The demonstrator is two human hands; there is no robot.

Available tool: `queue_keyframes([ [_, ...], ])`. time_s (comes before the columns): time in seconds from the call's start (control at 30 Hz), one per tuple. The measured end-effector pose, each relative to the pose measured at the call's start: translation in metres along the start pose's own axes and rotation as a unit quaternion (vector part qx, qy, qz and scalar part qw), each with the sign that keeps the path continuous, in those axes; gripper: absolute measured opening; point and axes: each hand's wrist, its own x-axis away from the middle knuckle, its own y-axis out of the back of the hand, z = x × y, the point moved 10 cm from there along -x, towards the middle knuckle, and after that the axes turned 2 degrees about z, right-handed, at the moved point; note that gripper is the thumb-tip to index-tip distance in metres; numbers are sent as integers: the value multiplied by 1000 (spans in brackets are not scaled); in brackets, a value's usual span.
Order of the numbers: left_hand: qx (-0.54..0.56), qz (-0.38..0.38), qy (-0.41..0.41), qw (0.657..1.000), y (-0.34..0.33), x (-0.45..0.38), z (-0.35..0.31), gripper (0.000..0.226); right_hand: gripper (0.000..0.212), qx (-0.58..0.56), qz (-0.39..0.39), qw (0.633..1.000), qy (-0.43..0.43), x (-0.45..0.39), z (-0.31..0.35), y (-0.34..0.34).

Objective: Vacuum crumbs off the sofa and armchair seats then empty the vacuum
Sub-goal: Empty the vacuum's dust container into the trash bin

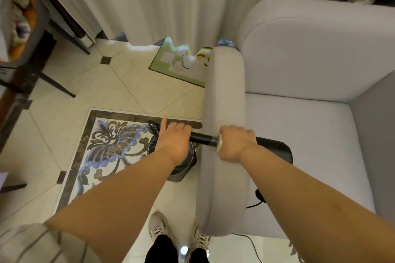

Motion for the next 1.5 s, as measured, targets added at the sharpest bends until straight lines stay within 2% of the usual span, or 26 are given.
queue_keyframes([
  [0.1, 7, 2, -9, 1000, -3, -6, -4, 28, 46, 4, -13, 998, 53, -7, 33, -2],
  [0.17, 28, 8, -18, 999, -6, -7, -4, 32, 36, -20, -8, 998, 62, -15, 49, -8],
  [0.27, 55, -12, -22, 998, -9, 4, 7, 55, 30, 3, -3, 999, 50, -26, 53, -19],
  [0.33, 92, -62, 29, 993, -4, 15, 34, 73, 29, 1, 0, 999, 42, -29, 47, -20],
  [0.37, 153, -82, 84, 981, -2, 21, 57, 77, 30, -12, 3, 999, 38, -32, 46, -20],
  [0.4, 246, -83, 150, 954, -4, 27, 81, 75, 30, -22, 5, 999, 36, -34, 43, -19],
  [0.43, 361, -64, 208, 907, -13, 30, 100, 72, 30, -27, 6, 999, 38, -36, 43, -19],
  [0.47, 473, -34, 245, 846, -26, 29, 110, 66, 30, -25, 5, 999, 39, -38, 44, -20],
  [0.5, 561, -5, 261, 786, -39, 25, 111, 61, 29, -20, 5, 999, 39, -39, 44, -21],
  [0.53, 617, 14, 267, 740, -47, 21, 110, 57, 29, -17, 4, 999, 37, -40, 45, -24],
  [0.57, 642, 22, 268, 717, -51, 18, 107, 54, 29, -14, 4, 999, 36, -40, 44, -25],
  [0.6, 645, 22, 267, 716, -52, 16, 105, 53, 29, -13, 4, 999, 36, -40, 44, -26],
  [0.7, 600, -18, 287, 746, -53, 10, 111, 46, 29, -17, 7, 999, 39, -44, 44, -26],
  [0.73, 599, -30, 304, 740, -55, 10, 115, 43, 29, -14, 8, 999, 39, -45, 44, -26],
  [0.83, 628, -40, 357, 691, -64, 10, 123, 28, 28, -7, 12, 999, 37, -47, 44, -28],
  [0.93, 648, -34, 375, 662, -68, 10, 126, 21, 28, -6, 16, 999, 39, -47, 44, -27],
  [1.03, 702, -26, 386, 599, -71, 12, 124, 17, 30, 2, 27, 999, 41, -48, 45, -27],
  [1.17, 728, -6, 429, 535, -79, 17, 123, 7, 30, 5, 31, 999, 39, -49, 45, -27],
  [1.2, 725, 5, 440, 530, -82, 19, 125, 7, 30, 3, 30, 999, 39, -49, 44, -27],
  [1.33, 702, 91, 443, 551, -94, 28, 120, 17, 30, 0, 31, 999, 34, -51, 44, -25],
  [1.4, 683, 128, 406, 594, -98, 24, 113, 21, 32, 2, 31, 999, 34, -52, 45, -25],
  [1.5, 637, 121, 375, 663, -94, 19, 112, 30, 33, 1, 32, 999, 34, -52, 44, -26],
])
